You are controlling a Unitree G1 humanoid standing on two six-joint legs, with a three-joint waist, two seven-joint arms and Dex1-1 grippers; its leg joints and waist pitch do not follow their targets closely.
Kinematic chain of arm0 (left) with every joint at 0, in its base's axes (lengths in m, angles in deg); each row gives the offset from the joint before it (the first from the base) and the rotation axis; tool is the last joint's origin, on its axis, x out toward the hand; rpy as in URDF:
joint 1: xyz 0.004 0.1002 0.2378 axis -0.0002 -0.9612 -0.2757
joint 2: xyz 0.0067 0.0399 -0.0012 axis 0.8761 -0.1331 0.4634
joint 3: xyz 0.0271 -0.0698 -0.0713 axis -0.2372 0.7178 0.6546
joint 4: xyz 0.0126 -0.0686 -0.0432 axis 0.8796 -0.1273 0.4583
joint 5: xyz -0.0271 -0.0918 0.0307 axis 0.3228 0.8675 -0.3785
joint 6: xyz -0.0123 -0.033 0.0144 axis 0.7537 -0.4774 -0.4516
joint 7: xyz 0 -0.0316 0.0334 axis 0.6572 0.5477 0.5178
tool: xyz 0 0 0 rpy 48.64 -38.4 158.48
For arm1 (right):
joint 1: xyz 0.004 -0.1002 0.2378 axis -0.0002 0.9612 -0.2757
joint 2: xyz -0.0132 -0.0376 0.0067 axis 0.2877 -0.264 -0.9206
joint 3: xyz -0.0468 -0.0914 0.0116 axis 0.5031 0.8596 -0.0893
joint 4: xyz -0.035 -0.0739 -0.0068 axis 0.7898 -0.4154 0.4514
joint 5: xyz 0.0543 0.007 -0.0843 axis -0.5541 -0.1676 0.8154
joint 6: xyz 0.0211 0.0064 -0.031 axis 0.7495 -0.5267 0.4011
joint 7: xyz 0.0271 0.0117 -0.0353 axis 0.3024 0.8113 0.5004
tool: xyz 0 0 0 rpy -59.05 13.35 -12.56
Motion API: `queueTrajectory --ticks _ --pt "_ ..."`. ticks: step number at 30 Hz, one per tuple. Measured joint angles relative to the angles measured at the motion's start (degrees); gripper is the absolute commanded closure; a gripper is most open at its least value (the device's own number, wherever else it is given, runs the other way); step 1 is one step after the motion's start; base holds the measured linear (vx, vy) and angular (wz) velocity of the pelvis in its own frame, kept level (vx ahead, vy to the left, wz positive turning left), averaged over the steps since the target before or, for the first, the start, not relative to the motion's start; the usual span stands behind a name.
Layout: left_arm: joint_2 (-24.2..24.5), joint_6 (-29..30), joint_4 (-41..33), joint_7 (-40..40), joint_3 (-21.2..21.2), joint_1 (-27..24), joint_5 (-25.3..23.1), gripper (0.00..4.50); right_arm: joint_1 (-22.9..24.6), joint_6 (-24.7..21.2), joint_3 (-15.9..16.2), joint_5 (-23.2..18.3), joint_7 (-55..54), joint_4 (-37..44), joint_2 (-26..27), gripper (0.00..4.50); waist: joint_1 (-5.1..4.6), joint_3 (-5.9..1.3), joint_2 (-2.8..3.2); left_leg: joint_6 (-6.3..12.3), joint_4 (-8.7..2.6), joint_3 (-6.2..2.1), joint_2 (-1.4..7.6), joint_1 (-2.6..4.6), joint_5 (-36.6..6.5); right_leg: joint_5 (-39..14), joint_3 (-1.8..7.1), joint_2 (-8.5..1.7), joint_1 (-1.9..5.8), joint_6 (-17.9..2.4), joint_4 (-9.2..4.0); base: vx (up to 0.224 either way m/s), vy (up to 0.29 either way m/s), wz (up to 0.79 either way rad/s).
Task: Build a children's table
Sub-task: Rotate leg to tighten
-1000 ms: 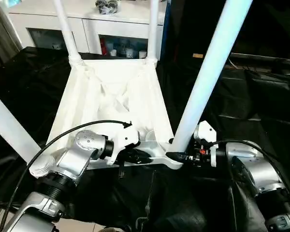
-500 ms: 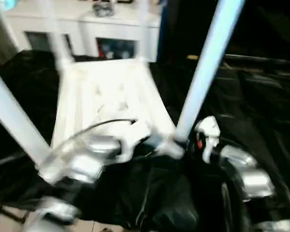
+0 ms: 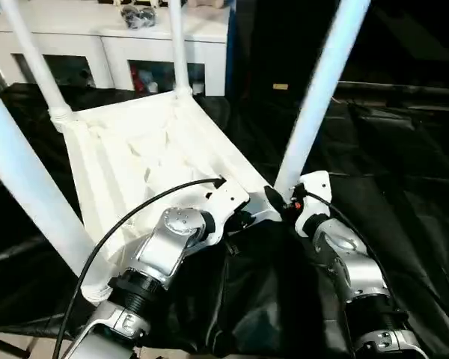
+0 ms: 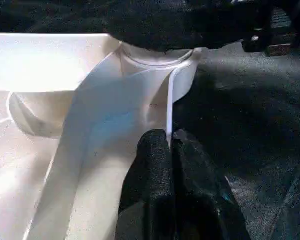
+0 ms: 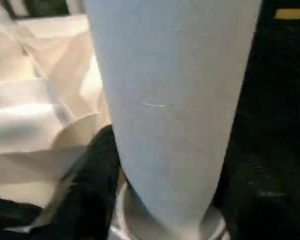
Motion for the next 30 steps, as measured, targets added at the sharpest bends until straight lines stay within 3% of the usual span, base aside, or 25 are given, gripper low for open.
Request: queueTrajectory --ticks 3,7,10,14,22,23,30 --pt "1.7 -0.9 -0.5 -2.7 0.0 -0.1 0.8 4.5 0.0 0.2 1.0 0.2 5.0 0.1 -2.1 1.45 -0.02 0.01 0.01 0.0 -0.07 0.0 0.01 -0.01 0.0 0.0 0.0 0.02 -0.13 0.0 0.1 0.0 0.0 0.0" --pt "5.3 -2.9 -2.1 -7.7 0.0 -1.4 2.6 4.5 0.1 1.1 3.6 0.2 13.2 0.6 -5.8 1.45 -0.01 0.01 0.02 -0.02 -0.09 -0.02 0.06 0.03 0.0 0.1 -0.01 0.04 -0.29 -0.1 0.57 0.0 0.0 0.0" --pt "9.2 -6.1 -2.8 -13.5 -0.5 -2.1 4.3 4.5 0.4 1.9 6.7 0.1 20.7 1.0 -9.8 1.45 0.59 0.01 0.03 -0.02 -0.34 -0.03 0.13 0.05 0.0 0.3 -0.05 0.11 -0.31 -0.4 0.62 0.0 0.0 0.0" --pt "12.1 -7.9 -3.5 -19.1 -1.1 -2.4 5.4 4.5 0.6 2.2 8.1 -0.5 26.9 1.4 -11.7 1.45 2.09 0.05 0.1 -0.02 -0.4 0.05 0.18 -0.03 0.0 0.2 -0.02 0.12 -0.31 -0.4 0.64 0.0 0.0 0.0" --pt "16.2 -10.1 -3.6 -26.2 -1.7 -2.4 6.9 4.5 0.8 2.4 11.6 -2.1 38.4 3.1 -16.6 1.45 3.25 0.08 0.04 0.0 -0.3 0.22 0.08 -0.09 0.0 0.2 0.14 0.0 -0.29 -0.5 0.62 0.0 0.0 0.0" --pt "16.5 -10.1 -3.5 -26.7 -1.8 -2.5 7.0 4.5 0.8 2.4 11.8 -2.2 39.1 3.1 -16.7 1.71 3.32 0.08 0.04 0.0 -0.3 0.22 0.1 -0.07 0.0 0.2 0.14 0.0 -0.29 -0.5 0.66 0.0 0.0 0.0" --pt "17.8 -11.2 -3.5 -29.3 -2.1 -2.7 7.7 4.5 0.8 2.3 12.6 -2.4 42.0 4.7 -17.5 2.15 3.45 0.09 0.0 -0.02 -0.27 0.22 0.11 -0.07 0.0 0.2 0.14 0.01 -0.26 -0.5 0.69 0.0 0.0 0.0"
